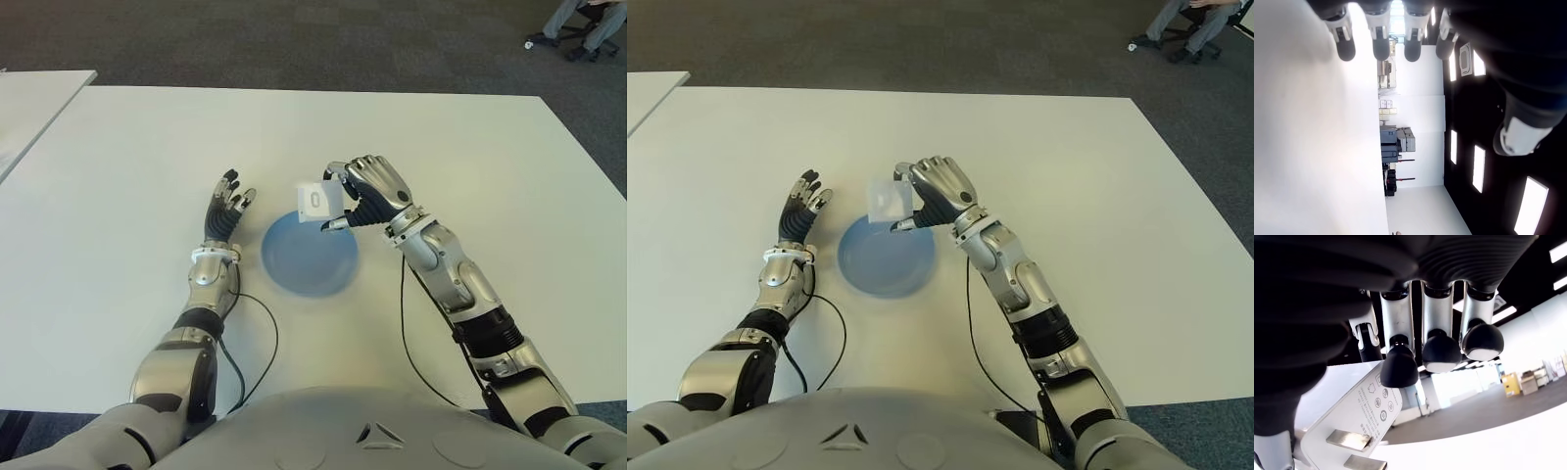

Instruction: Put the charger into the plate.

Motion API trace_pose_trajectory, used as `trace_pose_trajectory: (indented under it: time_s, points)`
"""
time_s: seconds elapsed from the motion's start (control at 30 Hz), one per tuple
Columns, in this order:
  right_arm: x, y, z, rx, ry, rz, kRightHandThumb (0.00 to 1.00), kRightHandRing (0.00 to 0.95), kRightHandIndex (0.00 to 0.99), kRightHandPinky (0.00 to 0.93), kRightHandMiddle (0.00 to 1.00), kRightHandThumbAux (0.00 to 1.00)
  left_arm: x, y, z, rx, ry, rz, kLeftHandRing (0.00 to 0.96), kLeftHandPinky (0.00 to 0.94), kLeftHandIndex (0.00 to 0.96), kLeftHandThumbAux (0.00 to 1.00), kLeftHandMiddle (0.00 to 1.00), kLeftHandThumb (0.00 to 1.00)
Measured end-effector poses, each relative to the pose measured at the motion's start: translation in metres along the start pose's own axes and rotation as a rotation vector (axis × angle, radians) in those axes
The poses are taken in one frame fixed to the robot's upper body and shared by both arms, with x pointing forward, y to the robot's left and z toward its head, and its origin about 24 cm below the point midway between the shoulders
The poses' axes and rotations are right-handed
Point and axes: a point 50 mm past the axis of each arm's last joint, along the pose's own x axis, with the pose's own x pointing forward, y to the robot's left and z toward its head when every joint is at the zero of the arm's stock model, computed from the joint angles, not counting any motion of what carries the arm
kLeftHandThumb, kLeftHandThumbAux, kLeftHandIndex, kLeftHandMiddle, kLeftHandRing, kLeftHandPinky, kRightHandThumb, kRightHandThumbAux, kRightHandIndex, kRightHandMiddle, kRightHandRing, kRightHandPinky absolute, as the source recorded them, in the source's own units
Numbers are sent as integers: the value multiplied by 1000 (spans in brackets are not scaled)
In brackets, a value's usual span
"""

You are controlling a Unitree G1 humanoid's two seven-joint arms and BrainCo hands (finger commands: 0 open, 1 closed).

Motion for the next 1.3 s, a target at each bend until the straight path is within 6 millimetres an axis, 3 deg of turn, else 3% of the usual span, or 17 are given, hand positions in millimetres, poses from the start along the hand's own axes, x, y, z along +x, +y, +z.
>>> trace_pose_trajectory:
  time_s: [0.33, 0.47, 0.57, 0.63, 0.67, 0.73, 0.87, 1.03, 1.3]
  points:
    - [3, 11, 8, 28, -5, 63, 739, 851, 441, 867, 844, 708, 3, 0, -1, 1, 28, 14, 58, 24, 2, 530, 92, 0]
    - [3, 14, 8, 48, 10, 85, 738, 816, 442, 819, 815, 707, 4, -1, -1, 0, 41, 15, 56, 16, 0, 527, 88, 0]
    - [2, 16, 7, 62, 18, 116, 720, 703, 432, 658, 716, 706, 5, -1, -1, -1, 50, 15, 55, 5, 0, 524, 87, 0]
    - [2, 18, 5, 61, 19, 149, 580, 500, 331, 469, 515, 565, 5, -1, -1, -2, 56, 15, 55, 2, 0, 521, 88, 0]
    - [1, 19, 5, 57, 20, 170, 560, 471, 317, 443, 487, 546, 5, -1, -1, -2, 56, 15, 55, 1, 0, 521, 88, 0]
    - [-1, 21, 3, 45, 21, 209, 465, 327, 208, 303, 337, 465, 5, -1, -1, -3, 56, 15, 56, 0, 0, 520, 91, 0]
    - [-3, 22, -2, 8, 21, 285, 385, 120, 81, 127, 131, 377, 5, 0, -1, -3, 56, 16, 59, 2, 0, 521, 94, 0]
    - [-2, 21, -6, -27, 21, 342, 327, 20, 14, 22, 22, 287, 4, 0, -1, -6, 57, 19, 60, 0, 0, 524, 96, 0]
    - [-3, 23, -6, -12, 11, 361, 290, 0, 0, 1, 1, 202, 4, 0, 0, -10, 56, 22, 61, 0, 0, 526, 97, 0]
